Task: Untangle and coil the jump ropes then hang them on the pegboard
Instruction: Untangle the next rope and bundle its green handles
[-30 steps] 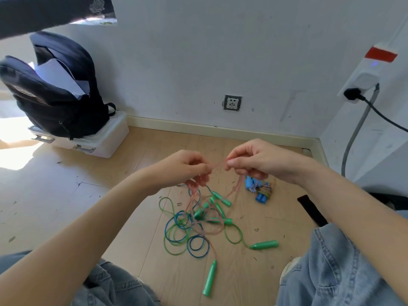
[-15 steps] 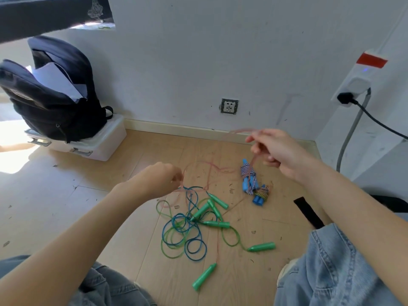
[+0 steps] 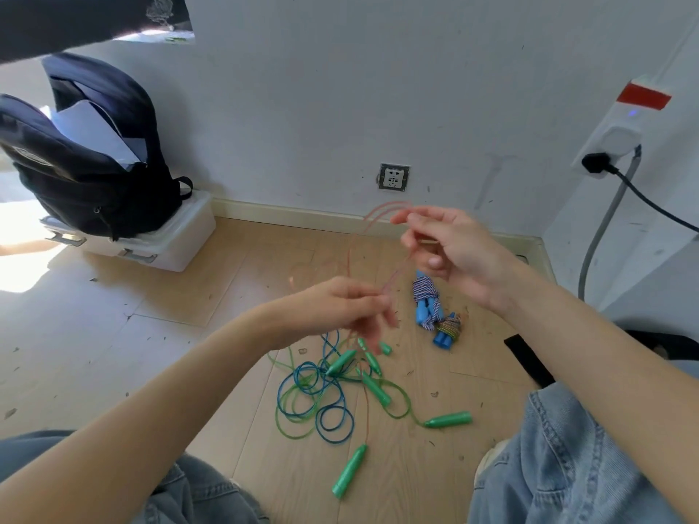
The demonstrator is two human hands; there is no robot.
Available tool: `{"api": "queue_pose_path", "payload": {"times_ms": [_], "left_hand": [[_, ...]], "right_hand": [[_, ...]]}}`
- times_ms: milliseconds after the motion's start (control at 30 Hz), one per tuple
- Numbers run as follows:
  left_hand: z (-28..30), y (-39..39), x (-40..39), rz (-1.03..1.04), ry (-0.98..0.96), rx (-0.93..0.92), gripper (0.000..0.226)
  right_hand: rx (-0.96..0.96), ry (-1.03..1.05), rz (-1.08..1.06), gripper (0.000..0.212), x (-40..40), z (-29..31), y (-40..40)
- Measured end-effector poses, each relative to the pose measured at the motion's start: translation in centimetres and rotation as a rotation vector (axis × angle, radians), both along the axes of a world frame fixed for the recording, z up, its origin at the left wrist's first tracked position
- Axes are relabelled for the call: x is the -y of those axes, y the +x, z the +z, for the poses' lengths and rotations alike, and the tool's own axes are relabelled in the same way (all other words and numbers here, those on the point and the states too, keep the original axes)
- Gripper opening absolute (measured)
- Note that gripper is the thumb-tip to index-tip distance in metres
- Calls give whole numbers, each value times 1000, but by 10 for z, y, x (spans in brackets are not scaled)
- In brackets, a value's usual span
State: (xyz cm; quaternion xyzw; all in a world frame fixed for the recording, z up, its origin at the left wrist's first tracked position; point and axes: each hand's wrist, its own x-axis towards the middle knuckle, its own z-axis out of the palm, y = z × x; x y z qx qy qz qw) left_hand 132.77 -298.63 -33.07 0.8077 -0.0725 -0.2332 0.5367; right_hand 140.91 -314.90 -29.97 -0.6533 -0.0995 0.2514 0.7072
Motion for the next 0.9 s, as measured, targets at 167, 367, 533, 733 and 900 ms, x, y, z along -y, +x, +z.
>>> {"api": "queue_pose_path", "payload": {"times_ms": [167,367,533,733,900], "left_hand": [[-12,0,-14,-47,720,89,38],[7,6,-18,59,538,368,35],[10,10,-11,85,407,372,34],[-4,5,-24,21,700,130,41],[2,6,-19,-16,631,297,40]], "right_hand": [[167,-510,-116,16,19,-9,15],[379,-954,223,54,12,-12,2],[117,-435,608,22,1,-4,-15],[381,-698,63,17,10,-11,7],[332,-744,574,60,3,-14,-11]]}}
